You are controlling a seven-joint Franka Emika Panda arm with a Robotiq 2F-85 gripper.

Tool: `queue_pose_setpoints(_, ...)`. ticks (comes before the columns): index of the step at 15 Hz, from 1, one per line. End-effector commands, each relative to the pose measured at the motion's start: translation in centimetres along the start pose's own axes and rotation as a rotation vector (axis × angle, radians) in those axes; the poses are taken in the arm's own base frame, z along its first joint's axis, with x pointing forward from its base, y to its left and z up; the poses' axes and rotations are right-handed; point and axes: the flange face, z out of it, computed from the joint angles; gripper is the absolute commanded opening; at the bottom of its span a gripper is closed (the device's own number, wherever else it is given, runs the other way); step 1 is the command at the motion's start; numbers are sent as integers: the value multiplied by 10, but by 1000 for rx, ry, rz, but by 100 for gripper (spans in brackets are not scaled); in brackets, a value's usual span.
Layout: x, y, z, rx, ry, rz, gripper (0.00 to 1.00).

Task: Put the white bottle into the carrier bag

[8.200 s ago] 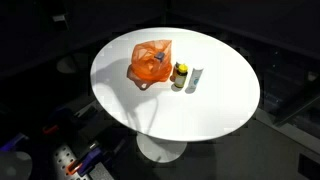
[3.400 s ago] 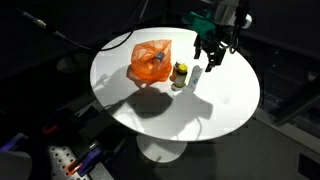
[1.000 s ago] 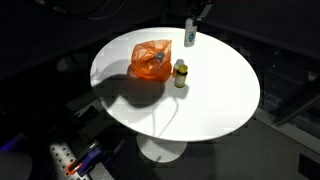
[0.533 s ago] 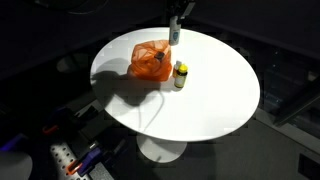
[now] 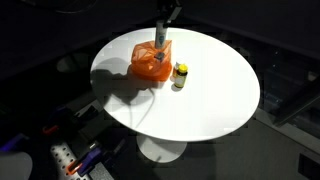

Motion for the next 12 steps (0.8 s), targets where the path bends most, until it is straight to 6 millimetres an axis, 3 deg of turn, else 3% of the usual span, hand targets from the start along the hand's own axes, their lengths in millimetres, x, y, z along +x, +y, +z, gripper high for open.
queue_pose_setpoints(1,-20,-4,1,6,-42,-65,10)
queue_pose_setpoints(12,-14,-14,28,-3,-87,-210,10)
